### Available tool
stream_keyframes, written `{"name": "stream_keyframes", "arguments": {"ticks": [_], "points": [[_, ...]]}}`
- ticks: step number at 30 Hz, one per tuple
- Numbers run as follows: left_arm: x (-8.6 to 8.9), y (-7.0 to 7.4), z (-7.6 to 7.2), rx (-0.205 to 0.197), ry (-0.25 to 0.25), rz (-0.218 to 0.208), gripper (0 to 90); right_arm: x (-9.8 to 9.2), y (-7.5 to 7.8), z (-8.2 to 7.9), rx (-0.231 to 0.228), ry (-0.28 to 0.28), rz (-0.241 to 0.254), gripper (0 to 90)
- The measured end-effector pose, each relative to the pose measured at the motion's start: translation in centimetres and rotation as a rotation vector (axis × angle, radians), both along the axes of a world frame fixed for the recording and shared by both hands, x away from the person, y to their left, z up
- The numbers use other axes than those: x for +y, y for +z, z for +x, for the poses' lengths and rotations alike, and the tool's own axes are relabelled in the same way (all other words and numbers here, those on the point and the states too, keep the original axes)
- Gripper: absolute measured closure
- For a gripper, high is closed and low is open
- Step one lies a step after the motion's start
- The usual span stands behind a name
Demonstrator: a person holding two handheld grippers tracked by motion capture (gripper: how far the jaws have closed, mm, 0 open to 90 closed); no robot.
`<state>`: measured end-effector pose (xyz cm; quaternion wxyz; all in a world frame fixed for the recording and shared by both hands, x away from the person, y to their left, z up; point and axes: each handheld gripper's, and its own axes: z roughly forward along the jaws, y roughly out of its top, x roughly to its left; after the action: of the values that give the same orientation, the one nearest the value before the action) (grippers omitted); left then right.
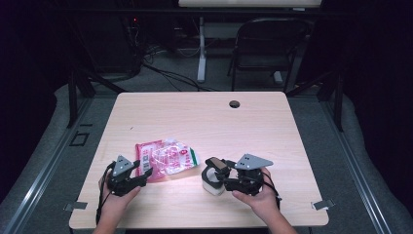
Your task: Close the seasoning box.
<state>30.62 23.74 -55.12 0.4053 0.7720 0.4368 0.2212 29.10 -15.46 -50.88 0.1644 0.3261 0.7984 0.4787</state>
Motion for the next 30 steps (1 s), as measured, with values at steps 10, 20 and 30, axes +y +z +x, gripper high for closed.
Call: {"name": "stream_keyframes", "arguments": {"ticks": [10,20,30], "points": [[-0.1,-0.1,0.0,0.001,0.001,0.004,40.4,0.3,0.1,-0.9,-0.030,0.015,-0.034,42.3],[-0.1,0.0,0.0,0.007,-0.005,0.012,40.4,0.8,-0.3,-1.6,-0.041,0.041,-0.054,42.5],[-0.2,-0.2,0.1,0.006,-0.006,0.013,40.4,0.8,-0.7,-1.6,-0.025,0.043,-0.057,44.7]]}}
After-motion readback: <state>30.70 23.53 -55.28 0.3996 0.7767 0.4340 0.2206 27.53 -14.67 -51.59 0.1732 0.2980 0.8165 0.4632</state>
